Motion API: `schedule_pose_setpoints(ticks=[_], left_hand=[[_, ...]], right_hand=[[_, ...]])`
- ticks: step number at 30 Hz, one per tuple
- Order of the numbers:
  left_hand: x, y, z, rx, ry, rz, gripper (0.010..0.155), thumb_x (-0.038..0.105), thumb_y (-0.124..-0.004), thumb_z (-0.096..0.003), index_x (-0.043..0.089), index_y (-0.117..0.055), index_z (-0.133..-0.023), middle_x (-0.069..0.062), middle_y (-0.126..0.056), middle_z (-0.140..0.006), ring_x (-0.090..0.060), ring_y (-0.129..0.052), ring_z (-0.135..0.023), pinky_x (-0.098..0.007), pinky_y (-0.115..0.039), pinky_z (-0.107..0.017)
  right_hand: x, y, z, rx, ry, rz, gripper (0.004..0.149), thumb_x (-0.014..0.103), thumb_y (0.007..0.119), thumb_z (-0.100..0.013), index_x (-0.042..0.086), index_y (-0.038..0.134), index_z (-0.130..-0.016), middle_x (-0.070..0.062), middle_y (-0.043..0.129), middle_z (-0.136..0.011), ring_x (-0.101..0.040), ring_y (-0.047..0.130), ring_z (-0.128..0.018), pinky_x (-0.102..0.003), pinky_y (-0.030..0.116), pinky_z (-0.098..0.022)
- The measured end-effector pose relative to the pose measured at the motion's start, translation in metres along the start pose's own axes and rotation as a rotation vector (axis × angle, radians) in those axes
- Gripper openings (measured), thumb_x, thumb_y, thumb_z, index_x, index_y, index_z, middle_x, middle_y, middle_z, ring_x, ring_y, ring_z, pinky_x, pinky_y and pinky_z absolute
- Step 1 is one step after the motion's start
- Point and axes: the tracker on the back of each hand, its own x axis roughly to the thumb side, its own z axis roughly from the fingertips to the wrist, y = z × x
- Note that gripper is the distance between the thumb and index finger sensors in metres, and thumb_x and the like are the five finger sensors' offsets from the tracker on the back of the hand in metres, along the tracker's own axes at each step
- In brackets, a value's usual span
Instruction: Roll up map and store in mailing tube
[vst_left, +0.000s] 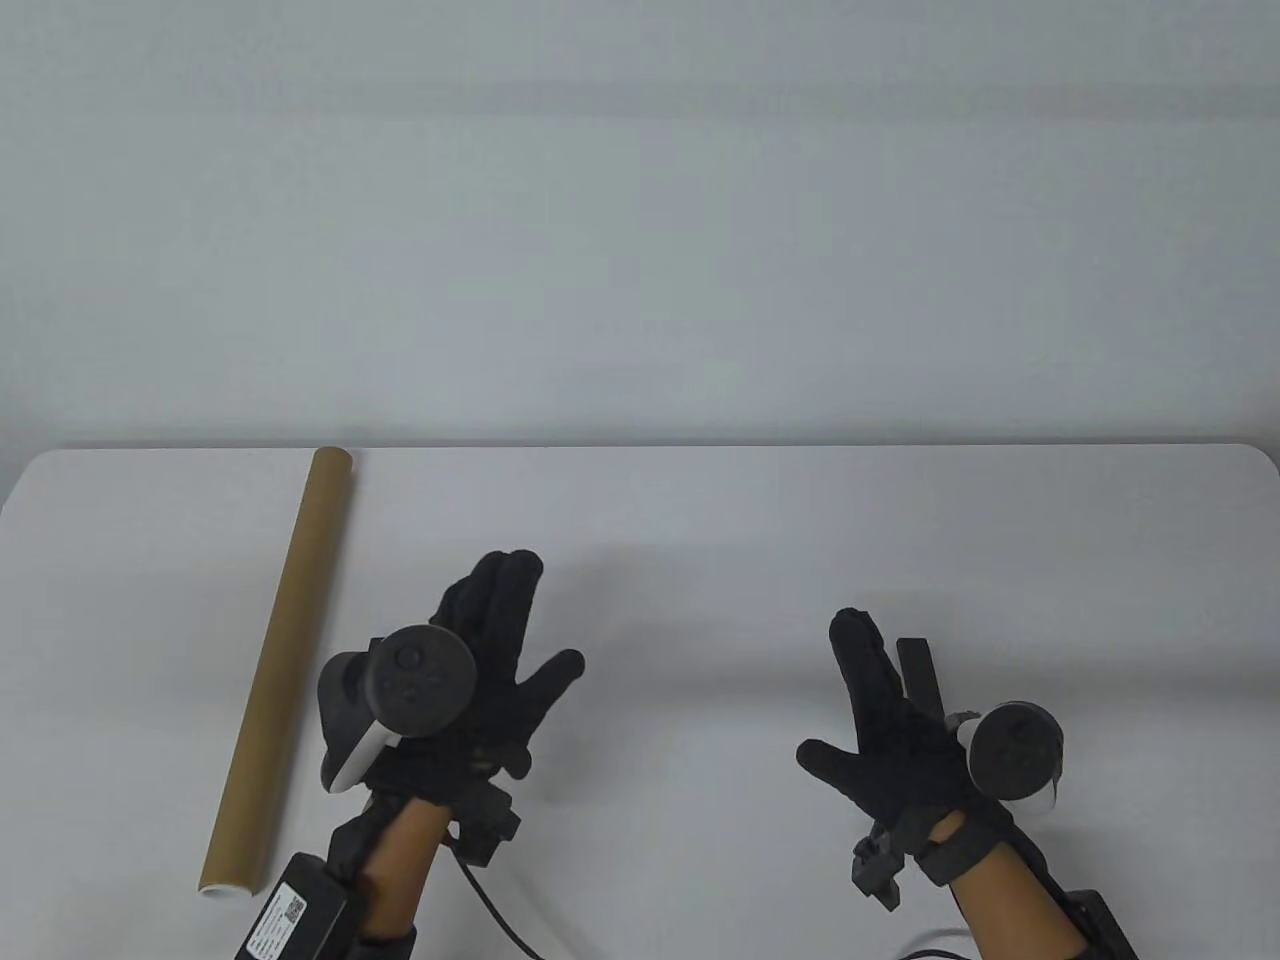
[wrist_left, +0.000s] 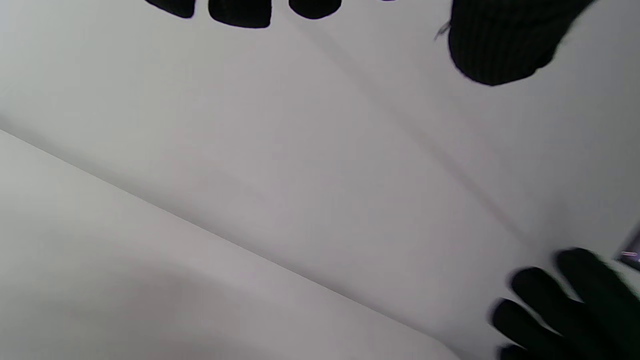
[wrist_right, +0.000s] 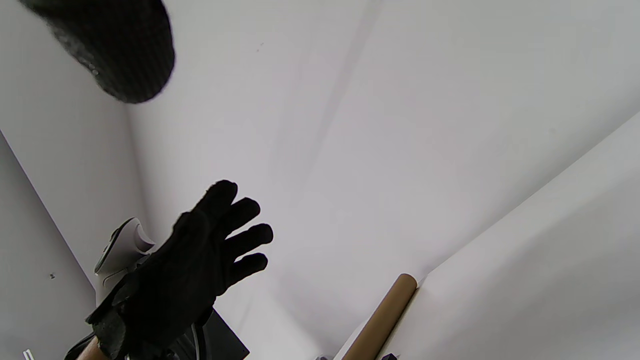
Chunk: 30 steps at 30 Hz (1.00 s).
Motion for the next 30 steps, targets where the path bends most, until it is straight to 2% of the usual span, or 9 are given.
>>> schedule_pose_setpoints(ticks=[6,14,16,21,30], left_hand=[[-0.004,-0.029,0.010,-0.131,-0.137,0.169,0.086,0.076,-0.068,-0.0419,0.049,-0.019,-0.107,0.008,-0.017,-0.120,-0.036,-0.025,-0.117,-0.061,-0.037,-0.082],[-0.034,-0.060,0.008,-0.287,-0.160,0.321,0.090,0.082,-0.065,-0.0403,0.051,-0.012,-0.106,0.009,-0.005,-0.118,-0.033,-0.006,-0.116,-0.064,-0.022,-0.080],[-0.041,-0.065,0.007,-0.331,-0.155,0.335,0.091,0.083,-0.064,-0.0399,0.052,-0.010,-0.105,0.009,0.001,-0.117,-0.033,-0.001,-0.115,-0.064,-0.018,-0.079],[-0.053,-0.069,0.008,-0.362,-0.136,0.375,0.092,0.085,-0.062,-0.0391,0.051,-0.008,-0.106,0.009,0.004,-0.116,-0.033,0.002,-0.114,-0.065,-0.015,-0.078],[-0.065,-0.069,0.008,-0.377,-0.106,0.420,0.093,0.086,-0.062,-0.0391,0.051,-0.008,-0.106,0.008,0.004,-0.116,-0.034,0.003,-0.113,-0.066,-0.014,-0.078]], right_hand=[[0.008,0.002,-0.001,0.004,-0.034,0.007,0.099,0.060,0.077,-0.056,0.007,0.016,-0.113,-0.031,0.010,-0.110,-0.067,0.020,-0.094,-0.074,0.030,-0.059],[0.011,0.005,0.000,0.017,-0.054,0.016,0.099,0.060,0.077,-0.056,0.007,0.016,-0.113,-0.031,0.009,-0.109,-0.067,0.020,-0.093,-0.074,0.029,-0.058],[0.010,0.006,0.000,0.024,-0.053,0.018,0.099,0.060,0.077,-0.056,0.007,0.016,-0.113,-0.032,0.009,-0.109,-0.067,0.020,-0.093,-0.074,0.029,-0.058],[0.006,0.008,0.001,0.035,-0.036,0.018,0.099,0.061,0.076,-0.056,0.008,0.015,-0.113,-0.032,0.009,-0.109,-0.067,0.019,-0.093,-0.074,0.029,-0.058],[-0.004,0.011,0.003,0.050,0.007,0.010,0.099,0.061,0.076,-0.056,0.008,0.015,-0.113,-0.032,0.008,-0.109,-0.067,0.019,-0.093,-0.074,0.029,-0.058]])
